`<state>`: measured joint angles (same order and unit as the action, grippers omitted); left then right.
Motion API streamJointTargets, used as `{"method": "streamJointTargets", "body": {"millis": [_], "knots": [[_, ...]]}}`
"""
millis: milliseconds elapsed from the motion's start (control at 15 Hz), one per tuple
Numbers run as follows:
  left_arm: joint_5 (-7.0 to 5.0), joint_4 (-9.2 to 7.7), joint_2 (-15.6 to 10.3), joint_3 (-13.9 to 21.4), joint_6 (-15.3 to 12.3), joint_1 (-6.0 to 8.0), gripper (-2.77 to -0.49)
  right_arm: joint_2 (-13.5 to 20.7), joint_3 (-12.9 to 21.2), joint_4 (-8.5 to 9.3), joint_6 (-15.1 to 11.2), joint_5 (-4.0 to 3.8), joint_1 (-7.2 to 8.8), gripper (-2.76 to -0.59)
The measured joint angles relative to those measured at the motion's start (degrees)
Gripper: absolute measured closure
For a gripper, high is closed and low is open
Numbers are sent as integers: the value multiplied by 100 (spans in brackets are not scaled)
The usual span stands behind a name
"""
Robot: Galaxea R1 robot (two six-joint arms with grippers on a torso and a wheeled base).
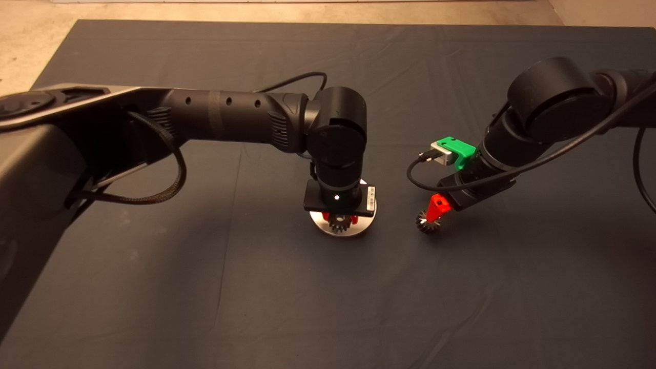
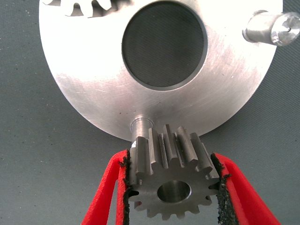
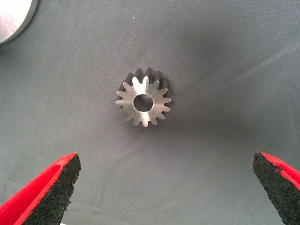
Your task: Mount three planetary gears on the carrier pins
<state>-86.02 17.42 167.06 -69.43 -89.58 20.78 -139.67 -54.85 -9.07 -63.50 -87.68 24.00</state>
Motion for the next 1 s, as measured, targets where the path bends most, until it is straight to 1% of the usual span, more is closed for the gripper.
{"method": "streamJointTargets", "body": {"millis": [200, 267, 400, 1000], "knots": [[-28, 5, -52, 0, 0, 0, -88, 0, -2, 0, 2, 0, 0, -273], [-67, 10, -79, -9, 2, 2, -88, 0, -4, 0, 1, 0, 0, -273], [-106, 16, -105, -26, 2, 1, -88, 0, -4, 1, 0, 0, 0, -273], [-105, 16, -121, -23, 2, 0, -88, 0, -4, 0, 2, 0, 0, -273]]}}
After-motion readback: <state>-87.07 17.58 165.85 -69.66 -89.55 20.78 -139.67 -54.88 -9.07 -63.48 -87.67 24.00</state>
